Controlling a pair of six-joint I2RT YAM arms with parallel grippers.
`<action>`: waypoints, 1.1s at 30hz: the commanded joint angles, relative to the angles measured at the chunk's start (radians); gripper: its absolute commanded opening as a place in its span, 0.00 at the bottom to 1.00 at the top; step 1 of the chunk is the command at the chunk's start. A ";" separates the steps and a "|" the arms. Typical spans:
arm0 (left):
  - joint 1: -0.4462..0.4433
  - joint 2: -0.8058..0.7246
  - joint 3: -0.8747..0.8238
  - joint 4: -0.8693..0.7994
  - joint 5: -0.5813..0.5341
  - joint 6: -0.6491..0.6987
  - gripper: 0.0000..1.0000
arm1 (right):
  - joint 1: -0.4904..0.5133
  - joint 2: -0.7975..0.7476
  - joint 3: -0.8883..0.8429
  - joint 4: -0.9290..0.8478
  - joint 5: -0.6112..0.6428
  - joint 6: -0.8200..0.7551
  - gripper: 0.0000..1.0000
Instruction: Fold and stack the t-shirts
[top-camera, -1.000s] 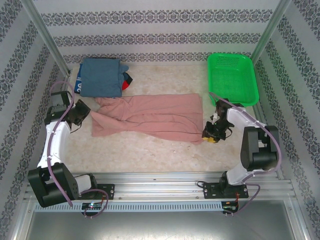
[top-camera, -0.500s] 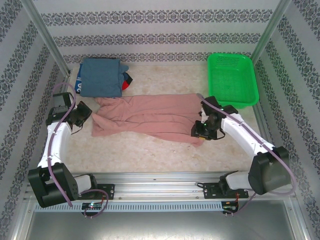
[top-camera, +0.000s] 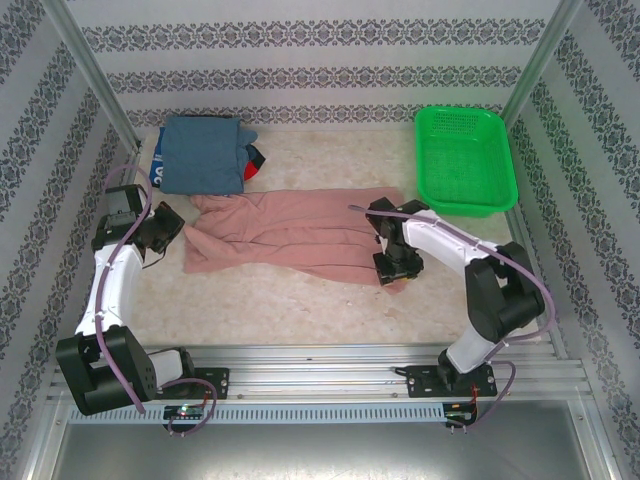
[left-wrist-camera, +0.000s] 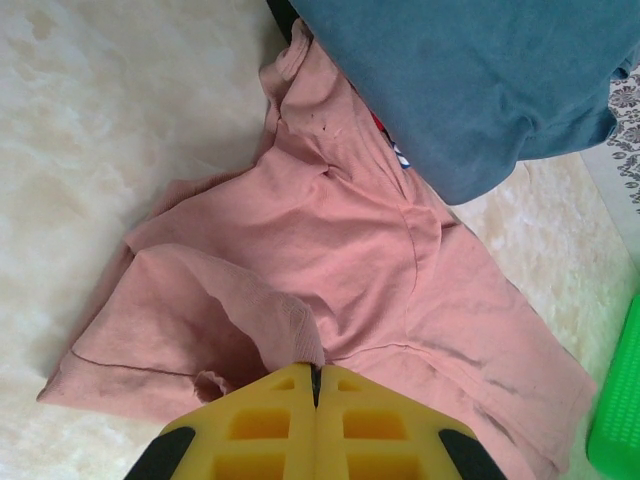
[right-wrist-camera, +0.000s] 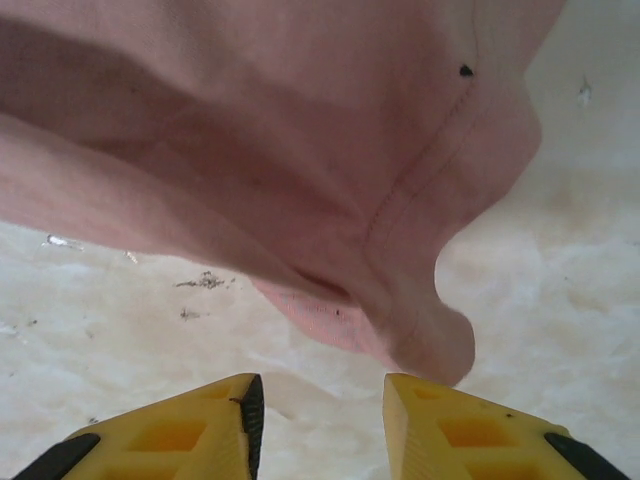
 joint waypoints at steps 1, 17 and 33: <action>-0.010 -0.009 -0.006 0.026 0.004 0.022 0.00 | 0.022 0.036 0.037 -0.039 0.068 -0.042 0.39; -0.010 -0.016 -0.006 0.018 -0.018 0.027 0.00 | 0.034 0.082 0.028 -0.080 0.101 -0.037 0.40; -0.008 -0.016 -0.022 0.029 -0.026 0.017 0.00 | 0.034 0.197 0.034 -0.072 0.128 -0.031 0.39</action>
